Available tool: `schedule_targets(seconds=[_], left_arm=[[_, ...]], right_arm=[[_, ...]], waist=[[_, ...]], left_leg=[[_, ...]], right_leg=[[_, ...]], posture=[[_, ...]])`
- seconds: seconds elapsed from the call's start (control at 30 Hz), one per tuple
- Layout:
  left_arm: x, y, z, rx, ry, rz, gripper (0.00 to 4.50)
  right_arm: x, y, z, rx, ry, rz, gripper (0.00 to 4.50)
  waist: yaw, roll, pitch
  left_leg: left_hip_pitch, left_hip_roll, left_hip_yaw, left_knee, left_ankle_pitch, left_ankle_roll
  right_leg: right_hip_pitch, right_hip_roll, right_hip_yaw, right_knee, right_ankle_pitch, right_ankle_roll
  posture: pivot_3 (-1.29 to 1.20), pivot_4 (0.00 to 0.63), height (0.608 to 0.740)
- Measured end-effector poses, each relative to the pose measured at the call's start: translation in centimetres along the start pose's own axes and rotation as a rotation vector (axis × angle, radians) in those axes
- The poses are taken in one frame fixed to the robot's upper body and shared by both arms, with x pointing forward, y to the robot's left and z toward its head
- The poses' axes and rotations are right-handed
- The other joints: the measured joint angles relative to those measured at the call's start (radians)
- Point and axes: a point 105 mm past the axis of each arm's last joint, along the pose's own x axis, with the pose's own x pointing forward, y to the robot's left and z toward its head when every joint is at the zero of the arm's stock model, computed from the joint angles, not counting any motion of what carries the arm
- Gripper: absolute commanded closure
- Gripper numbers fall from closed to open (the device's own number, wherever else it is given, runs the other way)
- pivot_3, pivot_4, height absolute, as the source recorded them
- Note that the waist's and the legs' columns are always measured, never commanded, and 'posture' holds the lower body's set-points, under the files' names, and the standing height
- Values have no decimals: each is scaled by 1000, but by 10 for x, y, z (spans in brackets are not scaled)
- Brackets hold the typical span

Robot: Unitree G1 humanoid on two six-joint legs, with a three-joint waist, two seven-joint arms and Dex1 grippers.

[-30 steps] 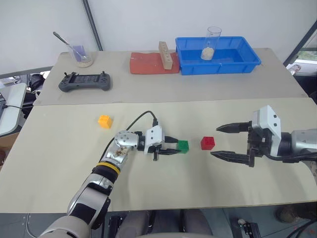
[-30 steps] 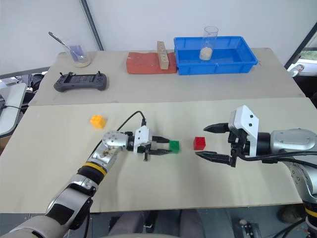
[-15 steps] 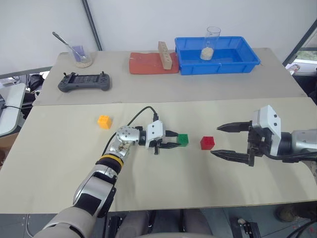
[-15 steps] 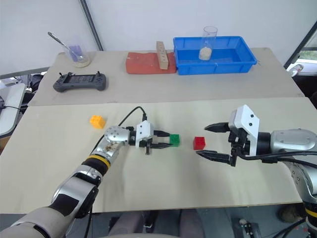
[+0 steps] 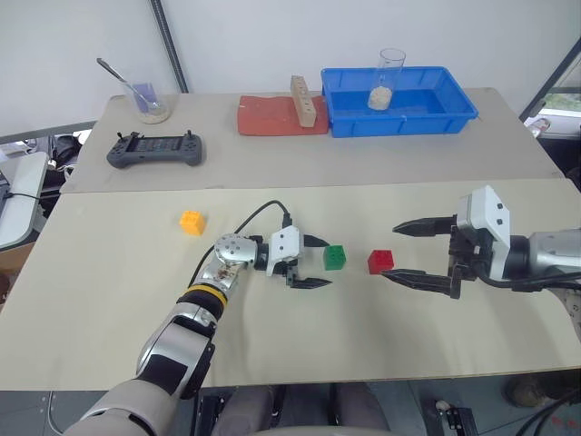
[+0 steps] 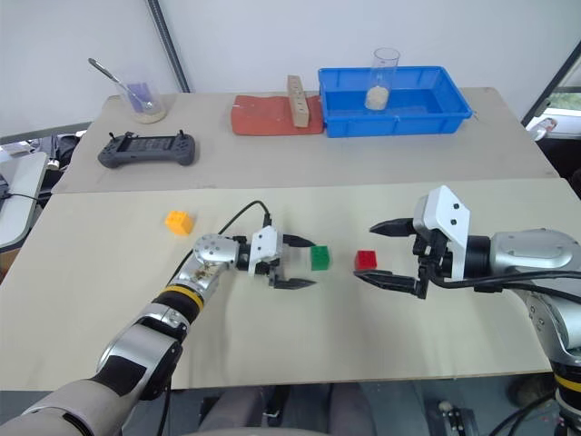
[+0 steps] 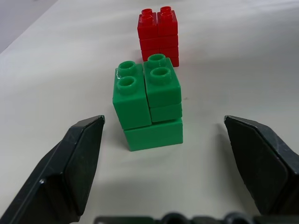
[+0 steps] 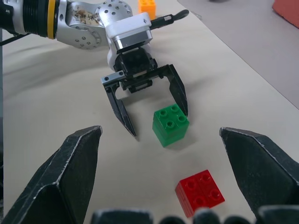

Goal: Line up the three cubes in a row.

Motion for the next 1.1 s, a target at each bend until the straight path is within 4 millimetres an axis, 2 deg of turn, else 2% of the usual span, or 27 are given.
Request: schedule_targets(seconds=[0.13,0.2,0.3,0.37,0.5,0.53,0.67,0.73,0.8,0.9,1.1], left_arm=[[-25,12,8,6,-4,96,33],[-43,17,16,4,-16,182,33],[-79,22,32,-18,-41,403,33],[-100,16,35,-52,-38,538,33],[-137,-6,36,-139,-16,829,33],[-152,-10,35,-146,-2,927,33],[-200,-14,28,-159,59,1234,33],[-215,-16,23,-166,83,1325,33],[-218,-16,15,-184,104,1347,33],[-213,-15,-3,-233,115,1337,33],[-206,4,-22,-274,112,1347,33]], right_arm=[[6,-2,5,-6,-23,13,0],[10,-3,12,-21,-46,26,0],[20,-4,25,-25,-97,53,0],[27,-4,34,-16,-127,65,0],[43,0,64,-11,-219,110,0],[48,3,72,-15,-240,130,0],[59,7,86,-30,-271,166,0],[62,9,91,-34,-283,180,0],[64,8,95,-40,-294,187,0],[67,9,99,-47,-295,201,0],[69,10,103,-46,-298,209,0]], waist=[[-16,0,0],[-27,0,0],[-41,1,0],[-46,1,-1],[-47,1,-1],[-42,1,-1],[-13,1,-1],[-4,1,-1],[2,1,-1],[4,1,-1],[1,1,-1]], left_leg=[[-4,0,0,0,0,0],[-5,1,0,0,0,0],[-5,1,0,0,0,-1],[-5,1,0,0,0,0],[-4,2,0,0,-1,-1],[-4,2,0,0,0,-1],[-2,2,0,0,0,-2],[-1,1,0,0,-2,-4],[-1,1,0,0,-2,-4],[-1,1,0,0,-2,-4],[-2,1,0,0,-1,-3]], right_leg=[[-5,0,0,2,0,0],[-6,0,1,3,0,0],[-6,0,1,2,0,0],[-6,0,1,2,0,0],[-7,0,1,2,0,-1],[-7,0,0,2,1,-1],[-7,1,0,0,1,-1],[-7,1,-1,0,1,-1],[-7,0,-1,0,1,-1],[-7,0,-1,0,2,-1],[-6,0,0,1,2,-2]], posture=[[0,150,740],[0,150,740],[0,150,740],[0,150,740],[0,150,740],[0,150,740],[0,150,740],[0,150,740],[0,150,740],[0,150,740],[0,150,740]])
